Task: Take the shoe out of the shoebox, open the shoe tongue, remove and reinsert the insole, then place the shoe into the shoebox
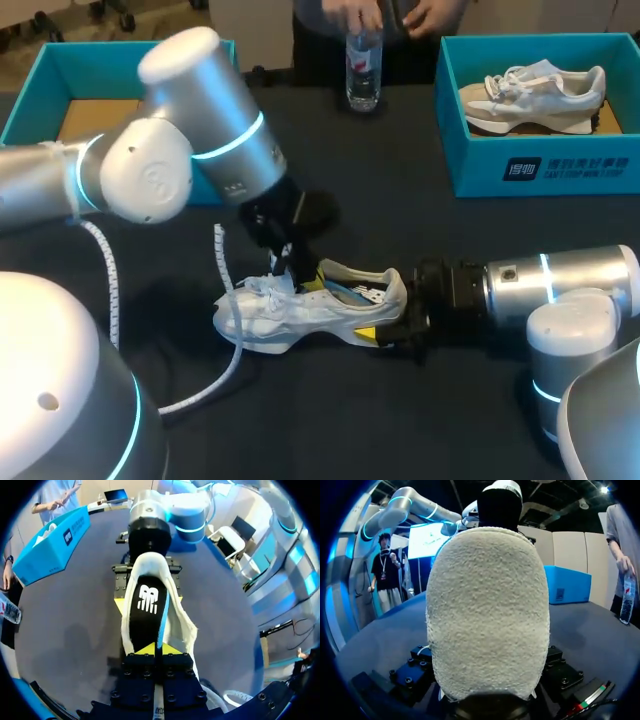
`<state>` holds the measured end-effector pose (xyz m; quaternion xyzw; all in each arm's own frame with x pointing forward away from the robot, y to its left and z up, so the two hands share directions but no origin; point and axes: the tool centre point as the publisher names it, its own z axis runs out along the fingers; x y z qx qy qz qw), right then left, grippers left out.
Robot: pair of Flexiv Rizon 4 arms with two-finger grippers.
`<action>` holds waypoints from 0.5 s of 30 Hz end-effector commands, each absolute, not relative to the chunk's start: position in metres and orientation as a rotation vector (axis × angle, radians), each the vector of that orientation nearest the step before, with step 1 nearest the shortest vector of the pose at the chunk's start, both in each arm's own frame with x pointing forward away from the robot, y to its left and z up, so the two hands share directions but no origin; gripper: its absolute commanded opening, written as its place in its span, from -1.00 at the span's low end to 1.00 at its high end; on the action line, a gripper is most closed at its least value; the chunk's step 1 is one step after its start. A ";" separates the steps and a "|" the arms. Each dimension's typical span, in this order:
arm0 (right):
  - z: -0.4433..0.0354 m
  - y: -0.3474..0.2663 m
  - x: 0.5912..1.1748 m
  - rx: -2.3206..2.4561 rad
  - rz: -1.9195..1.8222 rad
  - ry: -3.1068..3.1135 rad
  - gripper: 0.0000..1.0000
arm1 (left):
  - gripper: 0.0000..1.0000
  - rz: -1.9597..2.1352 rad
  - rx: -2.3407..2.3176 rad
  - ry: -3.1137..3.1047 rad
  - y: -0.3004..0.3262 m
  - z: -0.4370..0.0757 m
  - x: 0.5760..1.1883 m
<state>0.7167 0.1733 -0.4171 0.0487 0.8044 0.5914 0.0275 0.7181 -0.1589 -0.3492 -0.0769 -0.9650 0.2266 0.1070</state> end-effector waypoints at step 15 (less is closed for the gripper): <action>-0.418 0.174 0.715 0.151 1.818 2.490 -1.00 | -1.00 0.946 -0.003 -2.730 -0.147 -0.332 0.722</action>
